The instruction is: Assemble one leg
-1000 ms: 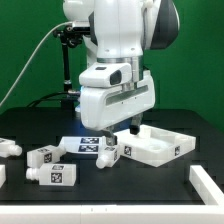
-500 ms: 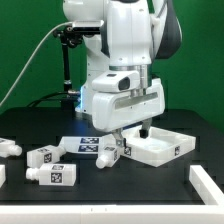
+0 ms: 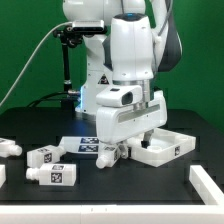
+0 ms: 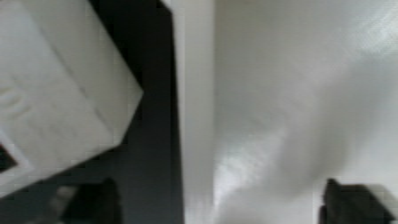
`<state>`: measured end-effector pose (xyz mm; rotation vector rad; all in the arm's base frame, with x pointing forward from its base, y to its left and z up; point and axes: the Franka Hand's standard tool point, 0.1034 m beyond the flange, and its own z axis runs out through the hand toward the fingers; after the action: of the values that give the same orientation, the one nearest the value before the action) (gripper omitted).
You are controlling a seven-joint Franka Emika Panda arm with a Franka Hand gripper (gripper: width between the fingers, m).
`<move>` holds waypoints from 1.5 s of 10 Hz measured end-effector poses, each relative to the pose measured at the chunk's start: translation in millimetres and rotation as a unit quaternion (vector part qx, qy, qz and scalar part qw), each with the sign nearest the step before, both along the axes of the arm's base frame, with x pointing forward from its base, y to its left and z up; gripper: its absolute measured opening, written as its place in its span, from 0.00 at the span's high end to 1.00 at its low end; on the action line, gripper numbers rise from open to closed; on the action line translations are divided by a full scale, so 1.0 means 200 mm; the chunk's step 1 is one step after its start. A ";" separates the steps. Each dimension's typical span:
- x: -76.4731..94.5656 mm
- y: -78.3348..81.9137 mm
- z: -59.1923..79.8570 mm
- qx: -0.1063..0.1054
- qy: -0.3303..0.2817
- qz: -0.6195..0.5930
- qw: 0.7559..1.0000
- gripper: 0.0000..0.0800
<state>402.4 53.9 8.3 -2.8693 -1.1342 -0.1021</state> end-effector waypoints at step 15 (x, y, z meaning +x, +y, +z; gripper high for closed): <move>0.04 -0.14 0.10 0.004 0.029 -0.182 0.983 0.93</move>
Offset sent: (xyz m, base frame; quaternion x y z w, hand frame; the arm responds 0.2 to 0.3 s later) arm 0.0000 0.0000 0.0000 0.0000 0.0000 0.0000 1.0000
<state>410.0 25.9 27.9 -3.0155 -0.5866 -0.0372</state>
